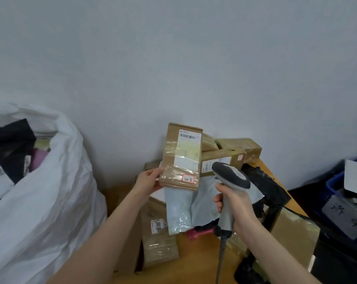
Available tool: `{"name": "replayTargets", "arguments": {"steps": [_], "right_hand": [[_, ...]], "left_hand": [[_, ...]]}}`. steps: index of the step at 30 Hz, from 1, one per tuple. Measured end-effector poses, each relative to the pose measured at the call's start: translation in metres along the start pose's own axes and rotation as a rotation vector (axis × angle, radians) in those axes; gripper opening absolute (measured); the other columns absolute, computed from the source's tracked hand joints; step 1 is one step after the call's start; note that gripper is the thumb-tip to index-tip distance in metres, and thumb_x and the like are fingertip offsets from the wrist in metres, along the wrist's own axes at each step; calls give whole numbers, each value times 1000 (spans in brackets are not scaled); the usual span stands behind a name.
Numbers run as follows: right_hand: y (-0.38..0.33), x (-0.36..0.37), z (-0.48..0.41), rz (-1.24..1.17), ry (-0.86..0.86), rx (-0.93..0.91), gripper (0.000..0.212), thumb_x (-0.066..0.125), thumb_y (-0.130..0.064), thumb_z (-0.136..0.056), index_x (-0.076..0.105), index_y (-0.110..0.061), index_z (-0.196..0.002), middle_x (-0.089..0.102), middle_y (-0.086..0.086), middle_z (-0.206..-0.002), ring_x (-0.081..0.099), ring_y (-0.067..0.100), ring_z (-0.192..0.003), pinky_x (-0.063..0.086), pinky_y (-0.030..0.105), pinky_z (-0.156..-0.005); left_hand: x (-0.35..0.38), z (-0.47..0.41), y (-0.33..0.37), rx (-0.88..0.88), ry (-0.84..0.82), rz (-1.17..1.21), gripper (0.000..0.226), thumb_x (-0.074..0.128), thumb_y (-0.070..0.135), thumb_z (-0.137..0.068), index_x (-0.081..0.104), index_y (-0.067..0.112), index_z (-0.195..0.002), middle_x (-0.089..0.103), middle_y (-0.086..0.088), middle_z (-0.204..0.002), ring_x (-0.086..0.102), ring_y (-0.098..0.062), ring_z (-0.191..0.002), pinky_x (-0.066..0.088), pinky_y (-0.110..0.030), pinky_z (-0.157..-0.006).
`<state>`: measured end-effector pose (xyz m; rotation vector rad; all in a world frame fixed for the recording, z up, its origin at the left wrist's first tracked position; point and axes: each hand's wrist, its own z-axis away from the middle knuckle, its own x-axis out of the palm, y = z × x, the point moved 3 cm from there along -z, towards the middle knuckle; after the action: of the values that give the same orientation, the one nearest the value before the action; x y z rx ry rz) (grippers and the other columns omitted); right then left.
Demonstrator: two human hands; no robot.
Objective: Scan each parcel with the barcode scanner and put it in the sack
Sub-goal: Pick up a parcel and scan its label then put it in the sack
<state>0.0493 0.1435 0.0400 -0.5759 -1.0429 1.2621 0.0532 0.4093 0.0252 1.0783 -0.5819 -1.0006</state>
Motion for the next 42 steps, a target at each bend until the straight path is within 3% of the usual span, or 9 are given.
{"name": "replayTargets", "arguments": {"steps": [2,6,11,16,19,22,26,33,42], "right_hand": [[0,13,9,-13,-23,-36,11,72,-15,-86,68,-6,-81,64,9,-61,51,13,-45,44,27,-50],[-1,42,16,-109,-31,-63,14,76,-15,-81,70,-12,-94,74,2,-78,66,12,-55,52,23,-50],[13,69,21,-106,-164,-8,24,77,-13,-79,67,-13,-100,77,8,-84,74,21,-69,59,28,-54],[35,70,31,107,-144,-89,35,81,-19,-75,64,-17,-106,76,3,-83,73,19,-76,58,31,-63],[40,69,43,193,-74,-141,26,78,-21,-78,63,-19,-98,73,0,-79,70,14,-72,55,28,-61],[42,69,61,196,-185,-131,16,75,-19,-82,67,-9,-91,74,7,-71,67,14,-55,51,25,-50],[47,73,85,300,-246,-130,18,73,-16,-85,68,-2,-74,68,16,-61,60,18,-46,49,27,-48],[48,72,101,375,-226,-144,15,71,-10,-85,68,-5,-71,67,15,-57,59,17,-42,48,23,-46],[45,71,105,460,-237,-81,24,70,-12,-84,66,-4,-61,64,10,-52,55,13,-39,44,21,-44]], "left_hand": [[-18,17,-1,21,-32,51,15,62,22,-91,69,9,-96,76,-4,-86,71,-15,-79,58,-27,-66],[-42,47,-7,82,-162,89,36,66,16,-87,60,12,-122,75,-5,-99,71,-22,-87,57,-41,-83],[-58,72,-21,28,-375,48,66,76,12,-74,48,36,-128,66,-11,-120,67,-33,-103,58,-42,-77],[-75,77,-22,54,-215,-47,60,78,36,-72,57,19,-126,72,0,-112,69,-20,-102,54,-40,-91],[-81,79,-31,74,-144,-41,50,76,22,-80,58,19,-126,72,5,-109,70,-14,-99,56,-31,-83],[-81,80,-47,75,-59,11,47,72,14,-84,57,13,-128,71,0,-111,71,-15,-95,57,-27,-74],[-78,81,-65,82,-18,24,46,69,10,-86,56,8,-131,70,-5,-115,69,-22,-101,57,-35,-84],[-82,78,-87,79,80,-47,53,69,14,-87,50,11,-136,66,9,-105,66,-1,-85,49,-9,-56],[-85,73,-97,43,103,-10,51,68,11,-87,50,11,-135,68,7,-102,70,-5,-82,52,-15,-58]]}}
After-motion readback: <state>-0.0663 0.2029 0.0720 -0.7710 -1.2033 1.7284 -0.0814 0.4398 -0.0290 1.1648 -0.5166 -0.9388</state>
